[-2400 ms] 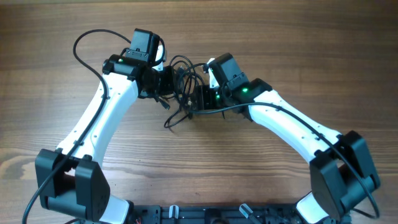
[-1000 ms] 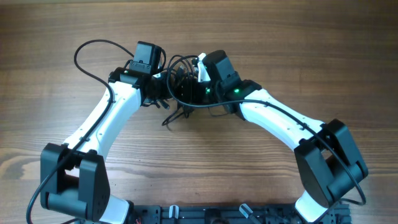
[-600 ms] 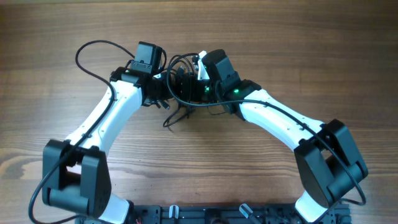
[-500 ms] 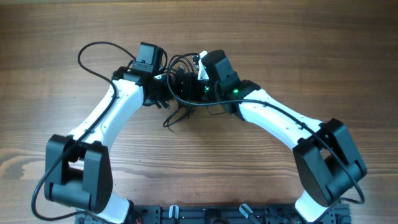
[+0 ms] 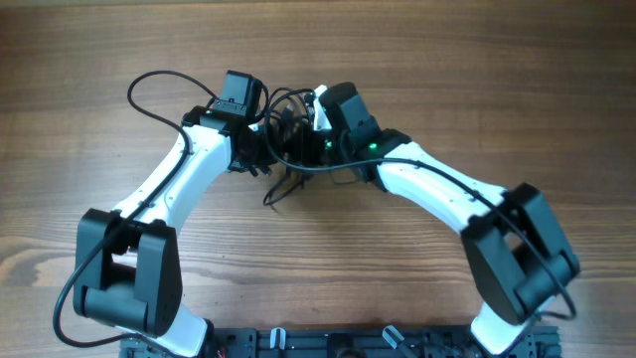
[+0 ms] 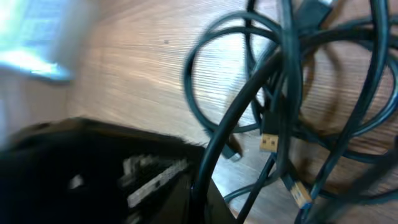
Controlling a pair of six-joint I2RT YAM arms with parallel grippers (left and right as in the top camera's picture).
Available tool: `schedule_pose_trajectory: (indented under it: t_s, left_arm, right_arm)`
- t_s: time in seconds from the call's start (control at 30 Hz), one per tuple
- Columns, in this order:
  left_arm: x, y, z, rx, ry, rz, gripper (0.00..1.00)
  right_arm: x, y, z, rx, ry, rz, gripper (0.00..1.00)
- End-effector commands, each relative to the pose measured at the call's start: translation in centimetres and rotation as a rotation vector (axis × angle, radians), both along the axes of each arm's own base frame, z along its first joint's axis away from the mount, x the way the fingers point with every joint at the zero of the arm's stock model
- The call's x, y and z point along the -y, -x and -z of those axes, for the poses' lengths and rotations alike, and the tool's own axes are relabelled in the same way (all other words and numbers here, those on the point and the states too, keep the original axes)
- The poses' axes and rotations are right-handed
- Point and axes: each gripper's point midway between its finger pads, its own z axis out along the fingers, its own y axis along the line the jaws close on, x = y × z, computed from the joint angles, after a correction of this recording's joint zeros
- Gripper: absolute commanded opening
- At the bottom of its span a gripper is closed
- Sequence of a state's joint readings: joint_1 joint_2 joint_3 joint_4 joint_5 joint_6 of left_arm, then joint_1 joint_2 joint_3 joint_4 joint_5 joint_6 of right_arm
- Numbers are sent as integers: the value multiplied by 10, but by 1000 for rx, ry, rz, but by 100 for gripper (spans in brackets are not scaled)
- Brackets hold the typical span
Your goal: Untangle cables
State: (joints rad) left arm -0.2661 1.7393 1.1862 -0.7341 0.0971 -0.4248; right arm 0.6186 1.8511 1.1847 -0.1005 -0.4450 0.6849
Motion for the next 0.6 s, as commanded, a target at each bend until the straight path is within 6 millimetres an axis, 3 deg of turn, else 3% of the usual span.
schedule_pose_trajectory:
  t_s: [0.0,0.17,0.33,0.47,0.57]
  left_arm:
    - [-5,2,7,-17,-24,-15,32]
    - [-5,1,7,-13,-22,-15,33]
    - [-7,1,7,-18,-15,-45,33]
    - [-10,0,5,-38,62,-68,33]
    - [-6,-1,0,-66,197,-81,34]
  right_arm:
    - [3,15,-76,188,-55,-94,4]
    - [16,48,-118,276,-61,-215,4]
    - [17,88,-173,467,-158,-418,4]
    - [25,99,-209,584,-197,-425,4]
    - [27,103,-223,628,-215,-422,4]
